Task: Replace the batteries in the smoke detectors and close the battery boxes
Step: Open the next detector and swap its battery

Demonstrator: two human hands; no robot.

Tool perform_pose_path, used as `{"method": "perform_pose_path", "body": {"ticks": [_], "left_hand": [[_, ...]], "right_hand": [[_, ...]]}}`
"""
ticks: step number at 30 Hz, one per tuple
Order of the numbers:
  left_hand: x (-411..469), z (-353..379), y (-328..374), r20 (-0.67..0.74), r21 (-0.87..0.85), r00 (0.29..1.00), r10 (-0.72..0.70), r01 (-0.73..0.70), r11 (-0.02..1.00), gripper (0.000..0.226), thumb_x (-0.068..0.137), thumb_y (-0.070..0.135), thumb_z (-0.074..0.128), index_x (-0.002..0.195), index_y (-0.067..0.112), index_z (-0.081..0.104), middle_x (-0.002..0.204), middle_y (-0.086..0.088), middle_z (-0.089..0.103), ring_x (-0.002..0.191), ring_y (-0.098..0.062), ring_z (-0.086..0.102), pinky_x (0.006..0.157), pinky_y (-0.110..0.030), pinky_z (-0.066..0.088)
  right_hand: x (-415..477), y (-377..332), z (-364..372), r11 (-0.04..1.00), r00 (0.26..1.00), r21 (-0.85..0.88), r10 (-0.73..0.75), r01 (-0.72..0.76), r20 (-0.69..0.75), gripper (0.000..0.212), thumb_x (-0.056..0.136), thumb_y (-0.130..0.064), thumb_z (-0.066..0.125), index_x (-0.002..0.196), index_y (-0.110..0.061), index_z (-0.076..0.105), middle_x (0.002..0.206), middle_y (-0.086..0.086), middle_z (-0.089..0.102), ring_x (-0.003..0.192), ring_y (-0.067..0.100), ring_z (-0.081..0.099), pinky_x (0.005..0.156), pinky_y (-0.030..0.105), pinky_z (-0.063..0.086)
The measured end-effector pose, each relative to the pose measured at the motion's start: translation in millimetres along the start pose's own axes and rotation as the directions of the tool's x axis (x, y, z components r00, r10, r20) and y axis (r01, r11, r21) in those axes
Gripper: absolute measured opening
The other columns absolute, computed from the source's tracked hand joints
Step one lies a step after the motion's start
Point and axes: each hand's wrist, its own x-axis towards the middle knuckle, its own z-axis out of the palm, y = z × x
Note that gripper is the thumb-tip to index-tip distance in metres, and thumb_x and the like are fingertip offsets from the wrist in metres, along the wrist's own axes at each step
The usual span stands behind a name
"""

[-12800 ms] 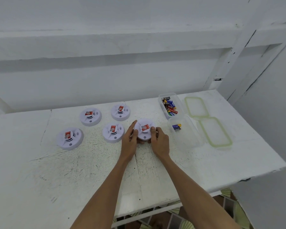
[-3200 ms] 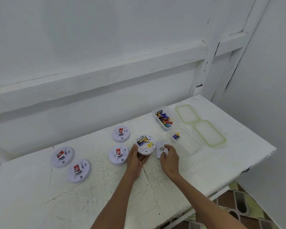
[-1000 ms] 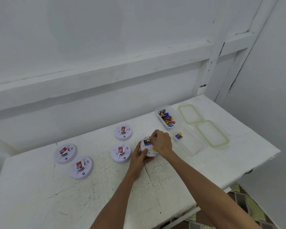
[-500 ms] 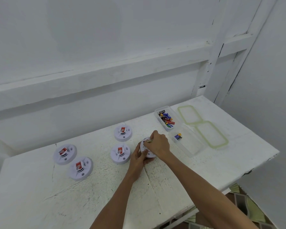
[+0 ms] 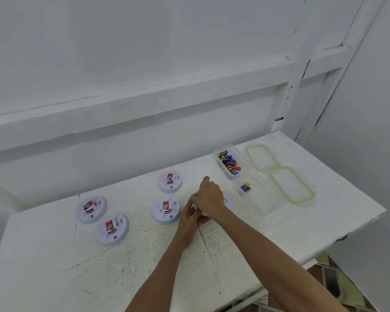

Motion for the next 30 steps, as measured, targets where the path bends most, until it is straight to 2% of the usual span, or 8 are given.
{"method": "perform_pose_path", "body": {"ticks": [4,7,10,12,18,24,28,30], "left_hand": [[0.0,0.3,2.5,-0.036,-0.002,0.999,0.015,-0.015,1.000,0.041,0.107,0.025,0.053,0.148,0.029,0.049,0.137,-0.011,0.068,0.122,-0.030,0.069,0.098,-0.045,0.059],[-2.1,1.3,5.7,-0.014,-0.005,0.999,0.037,-0.037,0.999,0.047,0.104,0.028,0.055,0.151,0.024,0.048,0.139,-0.008,0.067,0.124,-0.028,0.068,0.094,-0.039,0.060],[-4.2,2.0,7.5,0.002,-0.027,1.000,0.030,-0.030,0.999,0.054,0.098,0.033,0.060,0.150,0.025,0.048,0.138,-0.003,0.068,0.124,-0.026,0.067,0.097,-0.042,0.059],[-4.9,1.9,7.4,-0.015,-0.027,1.000,0.023,-0.024,0.999,0.057,0.098,0.034,0.065,0.151,0.025,0.048,0.138,-0.001,0.068,0.125,-0.027,0.067,0.101,-0.050,0.057],[-5.4,3.3,8.0,-0.031,0.016,0.999,0.032,-0.031,0.999,0.063,0.099,0.034,0.067,0.155,0.022,0.043,0.142,-0.006,0.065,0.126,-0.030,0.066,0.103,-0.056,0.055],[-6.3,5.2,11.0,-0.009,0.041,1.000,0.030,-0.030,0.999,0.053,0.102,0.030,0.061,0.152,0.025,0.047,0.138,-0.005,0.068,0.120,-0.025,0.070,0.096,-0.045,0.060],[-6.3,4.2,9.2,-0.006,0.030,1.000,0.022,-0.022,0.999,0.052,0.104,0.030,0.060,0.154,0.023,0.045,0.138,-0.006,0.068,0.121,-0.027,0.070,0.099,-0.052,0.058],[-7.9,5.0,11.5,-0.005,0.020,1.000,0.016,-0.016,1.000,0.058,0.100,0.033,0.062,0.154,0.022,0.045,0.137,-0.004,0.069,0.120,-0.026,0.070,0.097,-0.049,0.059]], "right_hand": [[1.0,8.2,-0.6,0.997,0.999,0.060,0.046,-0.045,-0.018,0.042,0.092,-0.034,0.061,0.120,-0.004,0.049,0.120,0.010,0.058,0.111,0.023,0.057,0.083,0.029,0.045],[-0.6,13.4,2.9,0.990,0.994,0.100,0.107,-0.104,-0.024,0.037,0.097,-0.033,0.057,0.120,-0.003,0.054,0.123,0.011,0.059,0.114,0.023,0.057,0.086,0.027,0.044],[2.6,12.0,0.2,0.968,0.983,0.177,0.183,-0.181,0.001,0.021,0.095,-0.027,0.061,0.091,-0.006,0.057,0.115,0.014,0.063,0.107,0.026,0.061,0.073,0.027,0.041],[7.3,10.9,-4.4,0.948,0.974,0.227,0.227,-0.225,0.015,0.027,0.094,-0.025,0.062,0.076,-0.010,0.050,0.111,0.016,0.065,0.102,0.028,0.062,0.068,0.028,0.039],[9.5,13.8,-3.0,0.921,0.954,0.266,0.300,-0.286,-0.010,0.018,0.099,-0.023,0.055,0.095,-0.006,0.059,0.113,0.018,0.064,0.101,0.030,0.063,0.068,0.030,0.040],[1.4,12.2,-2.7,0.949,0.971,0.209,0.240,-0.235,0.001,0.041,0.096,-0.035,0.059,0.119,-0.002,0.051,0.121,0.014,0.059,0.112,0.027,0.058,0.081,0.031,0.044],[-4.3,12.8,-4.1,0.970,0.987,0.180,0.161,-0.163,0.027,0.056,0.085,-0.041,0.070,0.119,-0.005,0.043,0.117,0.013,0.057,0.108,0.028,0.058,0.072,0.029,0.040],[-3.3,14.4,-6.0,0.981,0.992,0.149,0.123,-0.126,0.029,0.057,0.082,-0.043,0.072,0.115,-0.006,0.045,0.114,0.012,0.057,0.106,0.028,0.057,0.071,0.030,0.039]]}}
